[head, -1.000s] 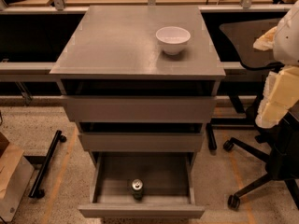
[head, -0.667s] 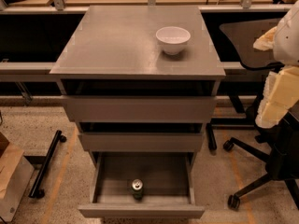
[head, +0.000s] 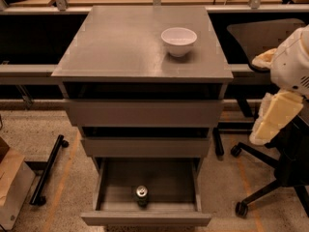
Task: Pick green can from bottom drawer and place on counter
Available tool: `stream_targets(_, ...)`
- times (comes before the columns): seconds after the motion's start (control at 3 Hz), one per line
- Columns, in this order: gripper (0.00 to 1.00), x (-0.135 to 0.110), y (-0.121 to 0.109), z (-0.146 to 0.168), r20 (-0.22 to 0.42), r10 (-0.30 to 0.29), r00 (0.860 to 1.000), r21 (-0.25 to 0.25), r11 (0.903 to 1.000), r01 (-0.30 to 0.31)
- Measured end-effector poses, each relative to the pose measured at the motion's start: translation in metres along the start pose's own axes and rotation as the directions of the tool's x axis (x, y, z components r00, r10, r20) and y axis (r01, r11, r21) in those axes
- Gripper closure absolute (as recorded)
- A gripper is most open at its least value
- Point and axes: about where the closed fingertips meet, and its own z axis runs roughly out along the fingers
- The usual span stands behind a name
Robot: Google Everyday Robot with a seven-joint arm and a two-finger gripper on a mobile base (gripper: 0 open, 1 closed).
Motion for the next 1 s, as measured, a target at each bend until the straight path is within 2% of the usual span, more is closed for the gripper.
stream_targets(0.33, 0.0, 0.01, -0.004, 0.034, 0.057, 0.045, 0.997, 0.025, 0.9986, -0.047)
stream_targets(0.67, 0.0, 0.009, -0.006, 0.033, 0.059, 0.044, 0.997, 0.032, 0.9985, -0.046)
stream_targets(1.0, 0.0, 0.004, 0.001, 0.048, 0.105, 0.073, 0.992, 0.007, 0.9972, -0.074)
